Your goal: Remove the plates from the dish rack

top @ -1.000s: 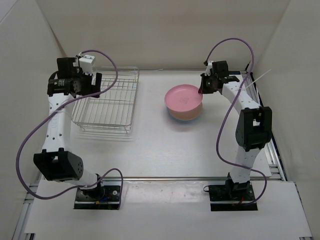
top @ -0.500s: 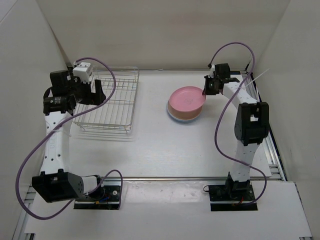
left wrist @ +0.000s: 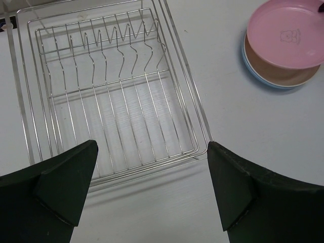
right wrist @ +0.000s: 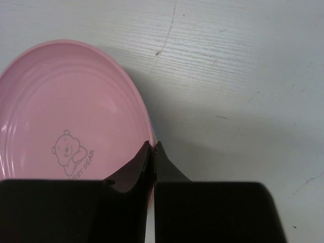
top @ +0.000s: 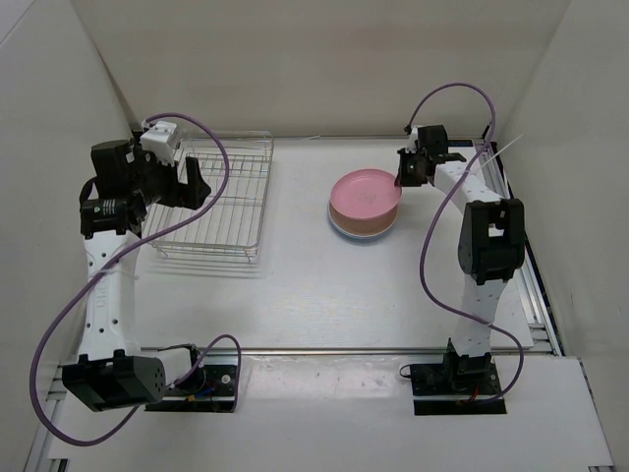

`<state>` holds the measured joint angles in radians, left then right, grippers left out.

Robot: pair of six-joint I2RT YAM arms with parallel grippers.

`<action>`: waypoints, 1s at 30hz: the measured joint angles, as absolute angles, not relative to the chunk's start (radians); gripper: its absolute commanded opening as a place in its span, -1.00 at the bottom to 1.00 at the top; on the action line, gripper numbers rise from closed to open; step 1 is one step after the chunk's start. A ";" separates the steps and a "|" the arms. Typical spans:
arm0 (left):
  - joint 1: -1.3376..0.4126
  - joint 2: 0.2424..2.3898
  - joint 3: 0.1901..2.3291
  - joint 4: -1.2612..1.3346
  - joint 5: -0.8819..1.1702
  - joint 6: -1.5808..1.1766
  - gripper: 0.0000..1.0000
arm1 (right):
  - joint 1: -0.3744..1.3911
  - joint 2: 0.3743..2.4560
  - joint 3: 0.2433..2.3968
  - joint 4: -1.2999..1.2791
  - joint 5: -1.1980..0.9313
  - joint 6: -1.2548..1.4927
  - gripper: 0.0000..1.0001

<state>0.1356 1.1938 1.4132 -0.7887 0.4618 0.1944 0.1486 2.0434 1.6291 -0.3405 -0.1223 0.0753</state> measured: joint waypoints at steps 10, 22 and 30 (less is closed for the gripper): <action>0.139 1.168 1.382 -0.801 0.504 0.212 1.00 | 0.173 2.051 1.629 -0.340 -0.115 0.063 -0.96; 0.158 1.153 1.382 -0.820 0.559 0.236 1.00 | 0.181 2.048 1.617 -0.340 -0.108 0.037 -0.87; 0.186 1.148 1.383 -0.849 0.589 0.248 1.00 | 0.181 2.030 1.593 -0.340 -0.110 0.015 -0.35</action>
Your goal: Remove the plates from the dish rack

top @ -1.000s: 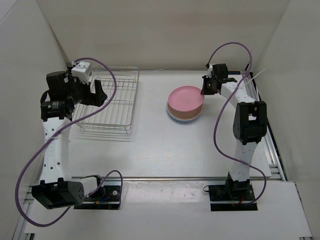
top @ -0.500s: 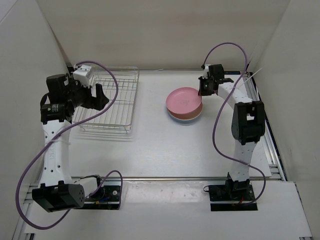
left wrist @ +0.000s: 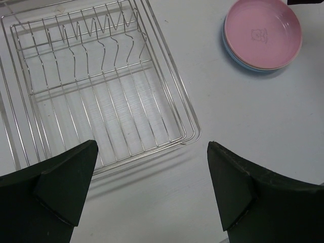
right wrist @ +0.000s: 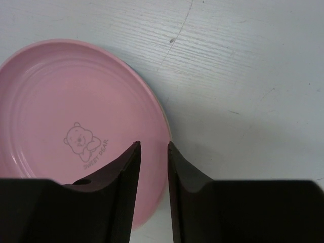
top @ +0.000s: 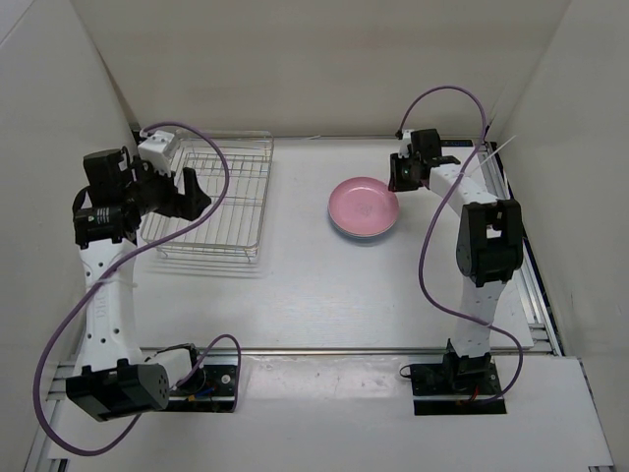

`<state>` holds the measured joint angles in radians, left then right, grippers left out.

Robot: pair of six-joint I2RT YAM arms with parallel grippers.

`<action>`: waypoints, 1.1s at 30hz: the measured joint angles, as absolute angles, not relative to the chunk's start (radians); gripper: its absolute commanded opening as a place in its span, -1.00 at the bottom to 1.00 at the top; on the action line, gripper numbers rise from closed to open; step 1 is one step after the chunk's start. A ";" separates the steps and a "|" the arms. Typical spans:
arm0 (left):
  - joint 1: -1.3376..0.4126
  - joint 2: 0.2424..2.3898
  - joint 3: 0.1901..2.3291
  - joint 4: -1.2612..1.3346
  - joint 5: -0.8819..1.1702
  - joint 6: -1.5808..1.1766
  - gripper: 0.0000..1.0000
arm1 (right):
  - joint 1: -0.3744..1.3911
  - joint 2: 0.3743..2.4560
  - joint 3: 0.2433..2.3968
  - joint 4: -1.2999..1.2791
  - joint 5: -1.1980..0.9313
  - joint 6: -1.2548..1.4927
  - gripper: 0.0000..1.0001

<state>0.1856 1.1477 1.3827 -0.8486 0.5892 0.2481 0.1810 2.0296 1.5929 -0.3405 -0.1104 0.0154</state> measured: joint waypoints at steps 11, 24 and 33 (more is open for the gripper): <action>0.230 1.120 1.347 -0.817 0.609 0.229 1.00 | 0.160 1.969 1.588 -0.360 -0.128 -0.004 1.00; 0.357 1.288 1.354 -0.712 0.456 0.059 1.00 | -0.121 1.658 1.719 -0.655 -0.088 -0.040 1.00; 0.358 1.347 1.357 -0.734 0.384 0.053 1.00 | -0.293 1.184 1.353 -0.732 -0.074 -0.125 1.00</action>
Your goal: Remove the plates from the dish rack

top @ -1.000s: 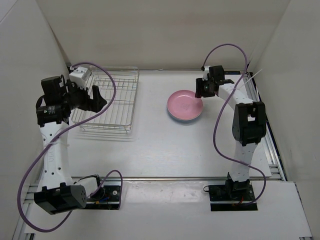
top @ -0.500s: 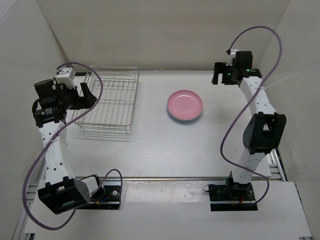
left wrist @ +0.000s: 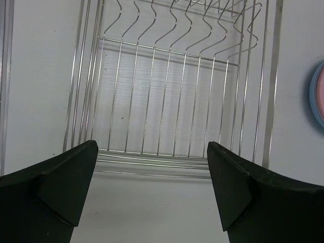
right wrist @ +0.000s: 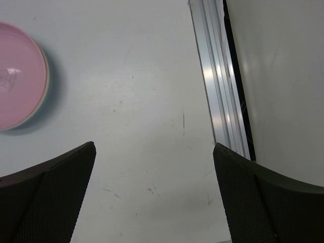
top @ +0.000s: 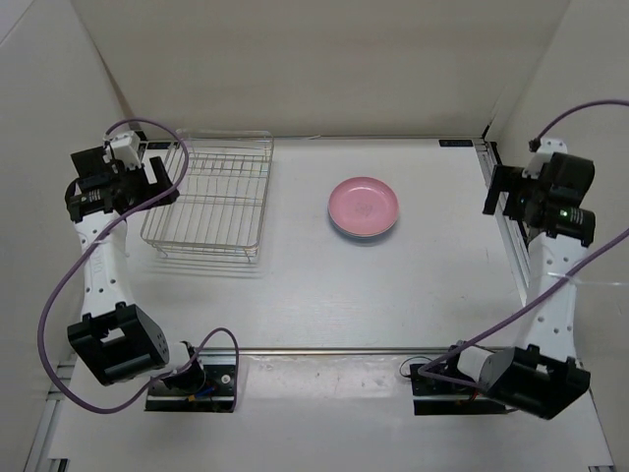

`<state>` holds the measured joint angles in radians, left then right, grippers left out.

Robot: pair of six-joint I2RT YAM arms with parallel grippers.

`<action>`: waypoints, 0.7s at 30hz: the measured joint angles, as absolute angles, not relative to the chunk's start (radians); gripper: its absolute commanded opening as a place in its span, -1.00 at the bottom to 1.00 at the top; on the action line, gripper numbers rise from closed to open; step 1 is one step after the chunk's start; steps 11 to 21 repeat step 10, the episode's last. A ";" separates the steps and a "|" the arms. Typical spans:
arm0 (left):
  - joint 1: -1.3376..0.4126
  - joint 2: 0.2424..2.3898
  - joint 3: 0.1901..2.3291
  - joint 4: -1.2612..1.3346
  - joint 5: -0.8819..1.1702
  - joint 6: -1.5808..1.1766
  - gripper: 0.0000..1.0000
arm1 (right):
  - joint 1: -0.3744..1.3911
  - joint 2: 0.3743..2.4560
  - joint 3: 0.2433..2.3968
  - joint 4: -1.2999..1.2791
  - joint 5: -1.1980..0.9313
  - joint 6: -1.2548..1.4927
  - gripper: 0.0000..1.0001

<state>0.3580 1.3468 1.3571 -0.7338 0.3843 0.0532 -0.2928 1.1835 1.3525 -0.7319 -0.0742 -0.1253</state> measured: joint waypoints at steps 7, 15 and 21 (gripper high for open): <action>0.358 1.345 1.357 -0.758 0.356 0.056 1.00 | -0.338 1.091 1.229 -0.760 -0.086 -0.154 1.00; 0.358 1.337 1.357 -0.759 0.352 0.057 1.00 | -0.341 1.089 1.229 -0.760 -0.104 -0.152 1.00; 0.358 1.337 1.357 -0.759 0.352 0.057 1.00 | -0.341 1.089 1.229 -0.760 -0.104 -0.152 1.00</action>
